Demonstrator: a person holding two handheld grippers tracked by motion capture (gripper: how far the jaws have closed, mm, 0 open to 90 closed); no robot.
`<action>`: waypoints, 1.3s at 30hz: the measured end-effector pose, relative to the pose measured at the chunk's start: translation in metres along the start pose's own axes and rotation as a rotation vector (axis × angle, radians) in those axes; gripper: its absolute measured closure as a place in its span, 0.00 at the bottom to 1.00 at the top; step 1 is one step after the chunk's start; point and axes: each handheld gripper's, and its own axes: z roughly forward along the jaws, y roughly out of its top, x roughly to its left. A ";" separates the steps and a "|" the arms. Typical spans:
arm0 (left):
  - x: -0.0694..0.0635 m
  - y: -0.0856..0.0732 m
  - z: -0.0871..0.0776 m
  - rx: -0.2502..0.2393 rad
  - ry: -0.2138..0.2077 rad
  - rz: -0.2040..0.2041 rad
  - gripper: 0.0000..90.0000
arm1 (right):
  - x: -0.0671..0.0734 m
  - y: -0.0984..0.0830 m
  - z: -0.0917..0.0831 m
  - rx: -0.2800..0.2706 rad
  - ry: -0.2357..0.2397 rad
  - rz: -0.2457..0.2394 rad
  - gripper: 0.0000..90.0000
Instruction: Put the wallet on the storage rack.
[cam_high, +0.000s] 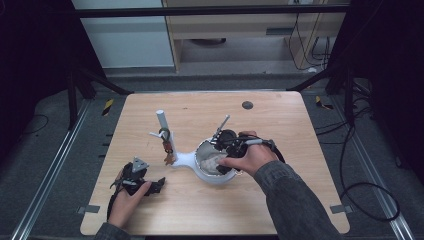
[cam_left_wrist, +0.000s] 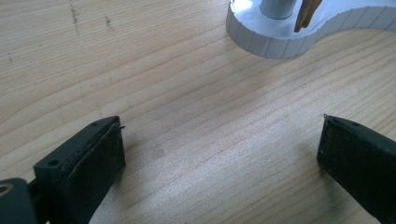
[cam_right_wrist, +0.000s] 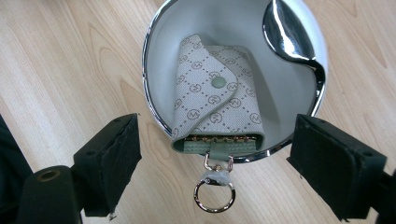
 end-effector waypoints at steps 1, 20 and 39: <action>0.000 0.000 0.000 0.000 0.000 0.000 0.00 | 0.000 -0.001 -0.001 -0.008 -0.004 -0.002 0.16; 0.000 0.000 0.000 -0.002 0.000 -0.001 0.00 | -0.011 -0.025 -0.021 -0.132 -0.060 0.064 0.07; -0.001 0.000 0.000 -0.001 0.000 -0.003 0.00 | -0.026 -0.047 -0.038 -0.210 -0.118 0.121 0.08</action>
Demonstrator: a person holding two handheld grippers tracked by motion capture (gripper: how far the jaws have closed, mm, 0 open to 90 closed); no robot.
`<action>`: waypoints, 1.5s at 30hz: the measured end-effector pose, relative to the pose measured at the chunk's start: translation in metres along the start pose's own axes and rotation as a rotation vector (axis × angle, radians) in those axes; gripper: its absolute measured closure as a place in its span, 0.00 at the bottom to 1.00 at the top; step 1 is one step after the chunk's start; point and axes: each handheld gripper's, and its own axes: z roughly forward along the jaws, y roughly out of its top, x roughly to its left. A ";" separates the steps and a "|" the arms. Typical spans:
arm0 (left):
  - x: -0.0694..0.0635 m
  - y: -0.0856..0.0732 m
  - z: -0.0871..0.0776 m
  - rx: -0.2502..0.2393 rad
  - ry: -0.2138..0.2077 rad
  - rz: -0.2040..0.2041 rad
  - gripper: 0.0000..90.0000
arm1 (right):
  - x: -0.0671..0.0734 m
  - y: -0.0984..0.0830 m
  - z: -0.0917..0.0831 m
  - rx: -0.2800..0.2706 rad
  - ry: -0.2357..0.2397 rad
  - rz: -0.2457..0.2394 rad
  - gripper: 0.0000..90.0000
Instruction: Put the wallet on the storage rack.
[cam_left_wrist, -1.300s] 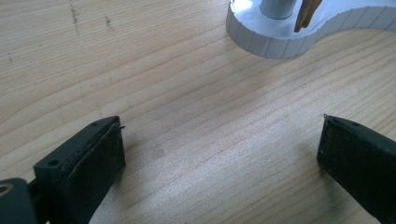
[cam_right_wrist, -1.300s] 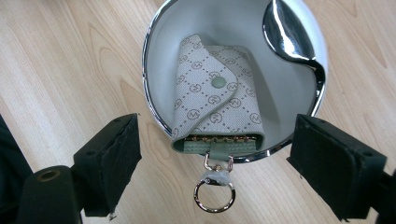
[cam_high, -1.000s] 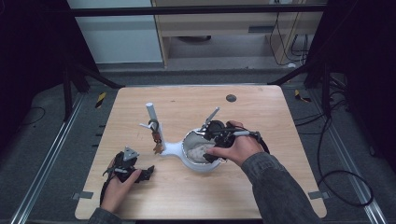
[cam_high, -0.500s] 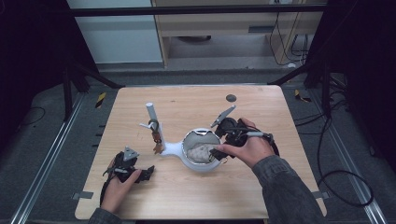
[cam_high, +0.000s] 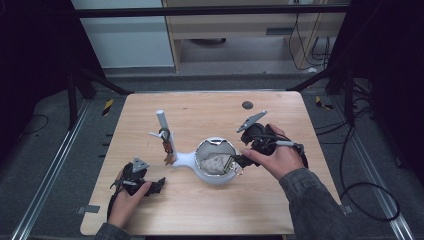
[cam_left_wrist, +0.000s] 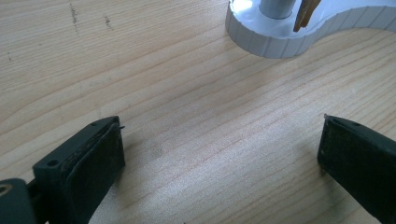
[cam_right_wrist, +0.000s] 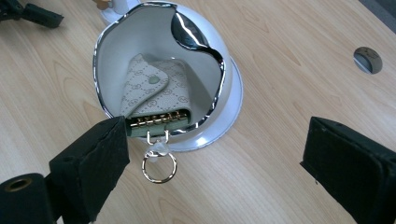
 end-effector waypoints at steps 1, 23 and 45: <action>0.000 0.000 0.000 0.000 -0.001 0.000 0.00 | -0.001 -0.001 -0.001 -0.006 -0.005 0.005 0.08; -0.001 -0.001 -0.001 0.003 -0.001 0.002 0.00 | -0.034 -0.042 -0.005 -0.156 -0.134 0.090 0.14; -0.001 0.000 0.000 0.002 -0.004 -0.003 0.00 | -0.060 -0.096 0.001 -0.165 -0.135 0.255 0.06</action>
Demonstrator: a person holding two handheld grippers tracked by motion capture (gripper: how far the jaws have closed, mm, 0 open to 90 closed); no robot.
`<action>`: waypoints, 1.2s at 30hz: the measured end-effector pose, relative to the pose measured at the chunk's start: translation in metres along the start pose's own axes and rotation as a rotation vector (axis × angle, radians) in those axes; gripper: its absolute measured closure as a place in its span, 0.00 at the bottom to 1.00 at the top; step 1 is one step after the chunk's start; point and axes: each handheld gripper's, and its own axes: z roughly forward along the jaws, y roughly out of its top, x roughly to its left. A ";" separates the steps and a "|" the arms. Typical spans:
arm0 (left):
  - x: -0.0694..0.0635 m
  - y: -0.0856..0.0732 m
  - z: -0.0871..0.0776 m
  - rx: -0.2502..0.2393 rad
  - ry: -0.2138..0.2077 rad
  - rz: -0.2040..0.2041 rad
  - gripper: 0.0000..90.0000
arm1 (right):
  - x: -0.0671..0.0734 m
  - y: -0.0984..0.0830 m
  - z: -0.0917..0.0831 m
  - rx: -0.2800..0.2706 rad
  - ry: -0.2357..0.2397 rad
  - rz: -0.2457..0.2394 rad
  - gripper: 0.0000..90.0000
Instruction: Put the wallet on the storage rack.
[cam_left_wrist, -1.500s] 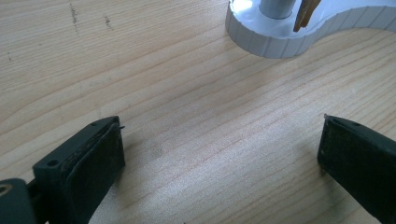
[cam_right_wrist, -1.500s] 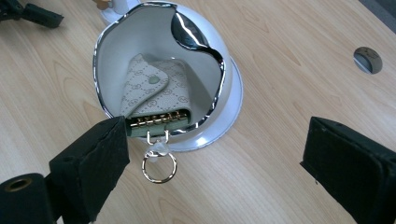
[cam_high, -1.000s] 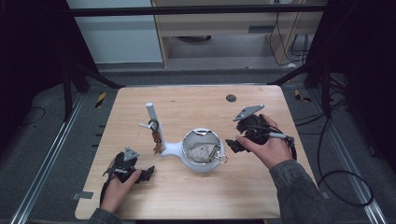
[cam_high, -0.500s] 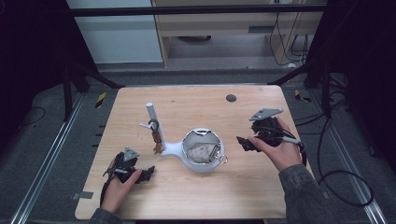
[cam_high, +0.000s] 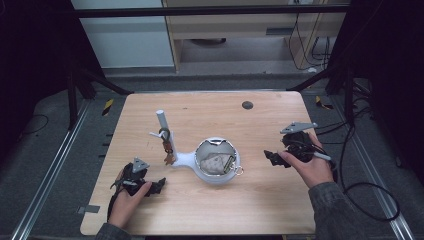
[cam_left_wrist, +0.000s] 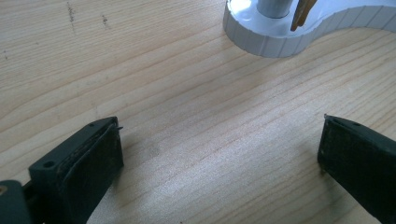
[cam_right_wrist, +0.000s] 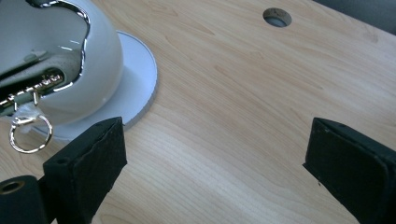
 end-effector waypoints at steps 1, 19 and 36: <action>0.000 0.000 0.000 0.000 0.000 0.000 0.00 | -0.001 -0.002 0.001 0.006 0.002 0.006 0.06; 0.000 0.000 0.000 0.000 0.000 0.000 0.00 | -0.017 -0.048 0.013 0.049 -0.031 0.063 0.12; 0.000 0.000 0.000 0.000 0.000 0.000 0.00 | -0.025 -0.074 0.021 0.061 -0.045 0.096 0.12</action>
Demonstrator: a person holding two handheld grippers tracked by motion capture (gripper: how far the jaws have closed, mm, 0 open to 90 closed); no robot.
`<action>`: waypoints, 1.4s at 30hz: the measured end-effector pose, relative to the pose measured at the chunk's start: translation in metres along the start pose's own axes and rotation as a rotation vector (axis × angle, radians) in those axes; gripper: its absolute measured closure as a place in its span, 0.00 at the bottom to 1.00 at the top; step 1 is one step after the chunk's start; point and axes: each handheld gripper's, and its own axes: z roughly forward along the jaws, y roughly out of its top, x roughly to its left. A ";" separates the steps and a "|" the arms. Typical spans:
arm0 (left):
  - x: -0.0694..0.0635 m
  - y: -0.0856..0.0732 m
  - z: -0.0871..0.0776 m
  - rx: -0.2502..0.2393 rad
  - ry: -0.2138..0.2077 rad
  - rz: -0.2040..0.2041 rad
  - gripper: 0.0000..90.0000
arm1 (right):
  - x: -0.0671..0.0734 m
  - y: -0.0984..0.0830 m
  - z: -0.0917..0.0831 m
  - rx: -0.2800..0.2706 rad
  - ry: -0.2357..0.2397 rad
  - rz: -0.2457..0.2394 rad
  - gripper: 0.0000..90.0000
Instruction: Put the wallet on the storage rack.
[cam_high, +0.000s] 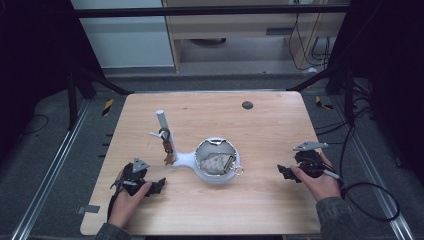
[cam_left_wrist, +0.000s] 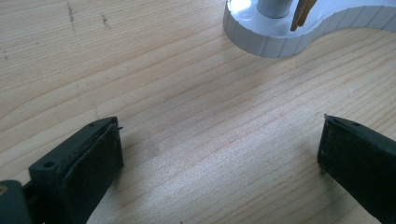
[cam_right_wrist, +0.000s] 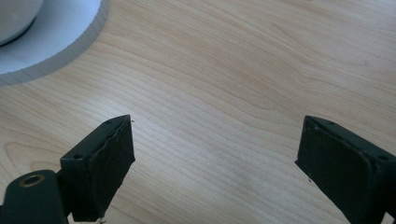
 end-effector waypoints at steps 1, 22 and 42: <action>0.000 0.000 0.000 0.000 0.000 0.000 0.00 | -0.001 -0.002 0.001 -0.001 -0.002 0.005 0.12; 0.000 0.000 0.000 -0.001 0.000 0.000 0.00 | -0.005 -0.021 0.015 0.026 -0.002 0.024 0.13; 0.000 0.000 0.000 0.000 0.000 0.000 0.00 | 0.003 -0.029 0.044 -0.015 -0.006 0.118 0.06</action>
